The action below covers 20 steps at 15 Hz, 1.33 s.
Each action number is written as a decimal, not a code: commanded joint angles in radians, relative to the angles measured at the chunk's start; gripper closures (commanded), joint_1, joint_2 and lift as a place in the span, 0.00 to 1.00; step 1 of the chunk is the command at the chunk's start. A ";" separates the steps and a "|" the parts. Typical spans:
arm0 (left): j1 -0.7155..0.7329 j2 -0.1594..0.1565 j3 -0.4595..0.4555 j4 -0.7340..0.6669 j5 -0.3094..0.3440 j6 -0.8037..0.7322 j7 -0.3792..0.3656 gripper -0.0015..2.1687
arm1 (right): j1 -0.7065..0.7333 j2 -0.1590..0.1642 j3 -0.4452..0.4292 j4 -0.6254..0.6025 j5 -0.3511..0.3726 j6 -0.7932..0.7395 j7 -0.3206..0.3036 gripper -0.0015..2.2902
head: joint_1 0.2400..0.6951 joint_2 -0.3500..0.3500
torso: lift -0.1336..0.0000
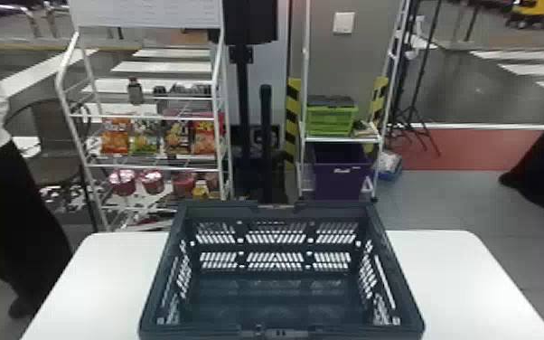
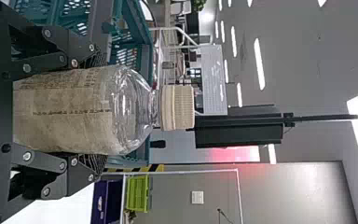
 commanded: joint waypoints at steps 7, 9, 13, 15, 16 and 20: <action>-0.005 0.077 -0.014 0.009 0.011 -0.016 0.053 0.99 | -0.287 0.001 0.123 -0.198 0.059 0.501 -0.144 0.77 | 0.57 0.50 | 1.00; -0.002 0.106 -0.014 0.009 0.030 -0.023 0.053 0.99 | -0.399 0.001 0.185 -0.226 0.099 0.682 -0.222 0.77 | 0.57 0.50 | 1.00; 0.010 0.151 -0.011 0.011 0.054 -0.041 0.052 0.99 | -0.696 -0.015 0.314 -0.200 0.155 1.164 -0.363 0.77 | 0.57 0.50 | 1.00; 0.010 0.163 -0.011 0.020 0.062 -0.044 0.048 0.99 | -0.837 -0.012 0.364 -0.136 0.161 1.339 -0.403 0.77 | 0.57 0.50 | 1.00; 0.009 0.166 -0.011 0.023 0.063 -0.044 0.047 0.99 | -0.900 -0.006 0.384 -0.103 0.161 1.406 -0.416 0.77 | 0.57 0.50 | 1.00; -0.007 0.167 -0.012 0.026 0.065 -0.035 0.041 0.99 | -1.090 0.001 0.409 0.044 0.149 1.596 -0.431 0.77 | 0.57 0.50 | 1.00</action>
